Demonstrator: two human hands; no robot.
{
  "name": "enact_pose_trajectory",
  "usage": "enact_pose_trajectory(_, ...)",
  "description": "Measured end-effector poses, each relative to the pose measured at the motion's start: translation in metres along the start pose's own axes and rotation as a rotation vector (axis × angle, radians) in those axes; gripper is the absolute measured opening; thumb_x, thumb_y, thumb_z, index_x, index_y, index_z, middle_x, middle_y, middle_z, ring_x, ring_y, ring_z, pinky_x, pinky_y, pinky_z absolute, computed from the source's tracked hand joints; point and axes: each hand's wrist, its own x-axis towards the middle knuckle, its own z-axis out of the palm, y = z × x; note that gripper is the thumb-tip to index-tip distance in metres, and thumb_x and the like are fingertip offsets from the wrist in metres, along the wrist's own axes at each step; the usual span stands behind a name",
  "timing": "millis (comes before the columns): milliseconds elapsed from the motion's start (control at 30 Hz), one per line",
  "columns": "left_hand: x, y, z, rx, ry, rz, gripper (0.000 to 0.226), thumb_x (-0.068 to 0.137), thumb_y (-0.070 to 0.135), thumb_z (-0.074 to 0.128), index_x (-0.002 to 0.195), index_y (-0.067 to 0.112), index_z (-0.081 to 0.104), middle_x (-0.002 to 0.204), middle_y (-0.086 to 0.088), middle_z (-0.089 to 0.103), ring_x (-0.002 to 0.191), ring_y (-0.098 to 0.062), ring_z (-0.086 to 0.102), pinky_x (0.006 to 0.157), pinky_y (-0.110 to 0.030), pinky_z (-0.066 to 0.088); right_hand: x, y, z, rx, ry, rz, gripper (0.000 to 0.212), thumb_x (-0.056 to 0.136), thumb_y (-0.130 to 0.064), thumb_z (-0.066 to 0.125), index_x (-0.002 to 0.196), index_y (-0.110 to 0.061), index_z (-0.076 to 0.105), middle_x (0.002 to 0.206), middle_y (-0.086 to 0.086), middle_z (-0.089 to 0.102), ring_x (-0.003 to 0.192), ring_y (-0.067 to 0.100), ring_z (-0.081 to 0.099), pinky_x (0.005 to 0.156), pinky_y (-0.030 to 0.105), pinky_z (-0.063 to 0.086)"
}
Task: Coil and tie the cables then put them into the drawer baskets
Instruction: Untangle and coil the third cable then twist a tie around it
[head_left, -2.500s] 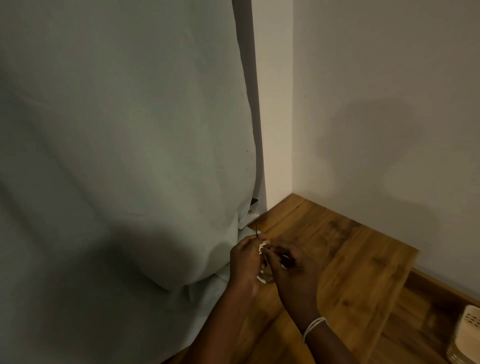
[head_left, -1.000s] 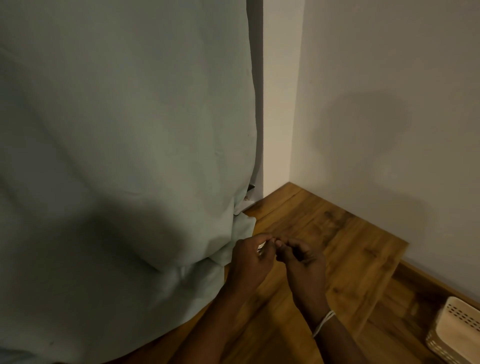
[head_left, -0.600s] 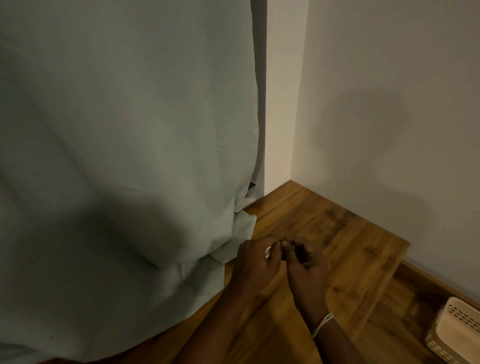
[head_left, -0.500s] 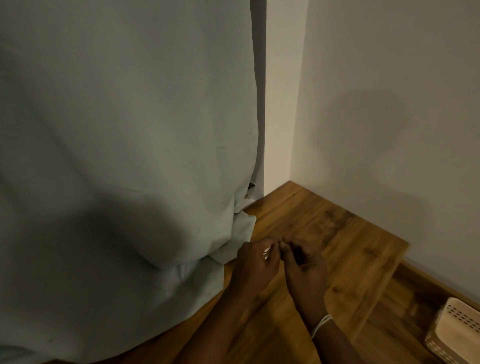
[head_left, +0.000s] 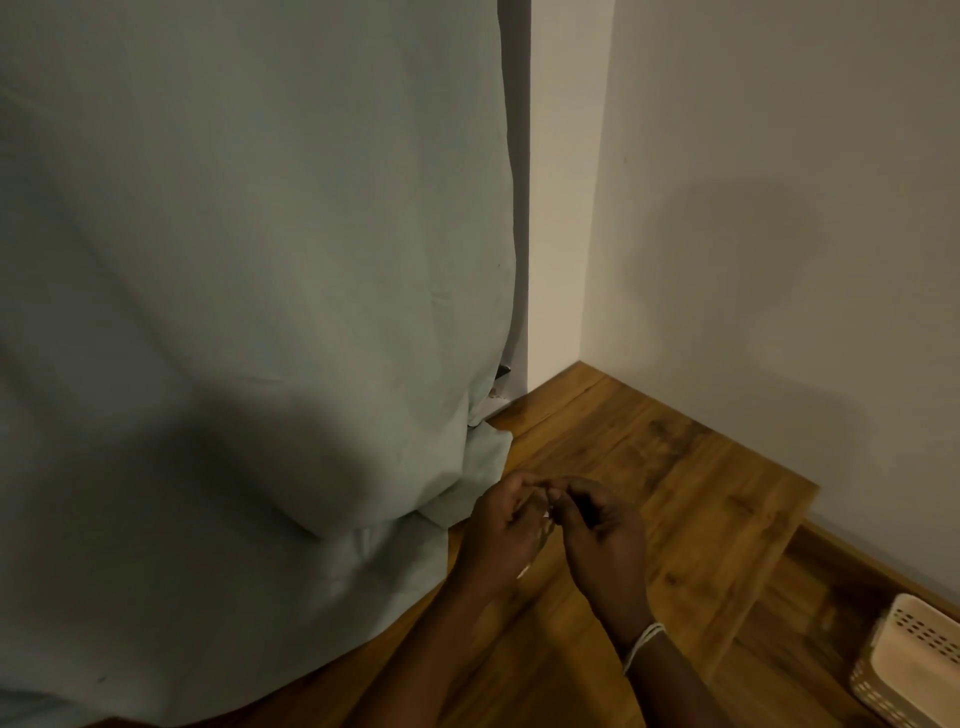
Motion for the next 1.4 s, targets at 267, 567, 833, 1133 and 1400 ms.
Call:
enact_pose_trajectory(267, 0.001, 0.013, -0.009, -0.184, -0.044, -0.098, 0.009, 0.099, 0.017, 0.053, 0.101, 0.010, 0.059, 0.068, 0.007, 0.061, 0.050, 0.002, 0.055, 0.047, -0.010, 0.039, 0.010, -0.002, -0.008, 0.123, -0.125, 0.070, 0.016, 0.091, -0.001, 0.067, 0.096, -0.013, 0.078, 0.089, -0.001, 0.078, 0.082, 0.015, 0.074, 0.073, 0.032, 0.060)
enact_pose_trajectory(567, 0.006, 0.023, -0.009, -0.178, 0.002, -0.114, 0.008, 0.099, 0.020, 0.054, 0.095, 0.018, 0.061, 0.068, 0.000, 0.063, 0.052, -0.009, 0.052, 0.047, -0.022, 0.042, 0.014, -0.008, -0.008, 0.351, -0.105, 0.192, 0.018, 0.089, 0.000, 0.067, 0.102, -0.009, 0.076, 0.099, 0.007, 0.078, 0.098, 0.023, 0.073, 0.086, 0.040, 0.058)
enact_pose_trajectory(833, 0.002, 0.030, -0.002, -0.267, 0.109, -0.162, 0.008, 0.097, 0.023, 0.056, 0.094, 0.021, 0.063, 0.086, -0.004, 0.074, 0.067, -0.012, 0.065, 0.053, -0.024, 0.050, 0.013, -0.013, -0.005, 0.430, -0.005, 0.226, 0.016, 0.085, 0.004, 0.071, 0.098, -0.004, 0.075, 0.093, 0.013, 0.077, 0.094, 0.031, 0.073, 0.082, 0.040, 0.059)
enact_pose_trajectory(1133, 0.006, 0.033, -0.009, -0.171, 0.061, -0.087, 0.009, 0.097, 0.019, 0.056, 0.093, 0.020, 0.064, 0.056, 0.009, 0.063, 0.048, -0.005, 0.051, 0.047, -0.021, 0.043, 0.016, -0.016, -0.003, 0.359, -0.010, 0.208, 0.014, 0.086, 0.002, 0.071, 0.095, -0.008, 0.077, 0.091, 0.010, 0.077, 0.091, 0.032, 0.072, 0.081, 0.044, 0.060)
enact_pose_trajectory(1400, 0.007, 0.039, -0.011, -0.194, 0.052, -0.095, 0.016, 0.097, 0.023, 0.056, 0.103, 0.012, 0.065, 0.067, 0.005, 0.066, 0.049, -0.001, 0.054, 0.048, -0.018, 0.045, 0.023, -0.023, -0.002, 0.375, -0.041, 0.172, 0.014, 0.088, 0.002, 0.069, 0.094, -0.009, 0.076, 0.092, 0.011, 0.076, 0.090, 0.029, 0.072, 0.080, 0.043, 0.060)
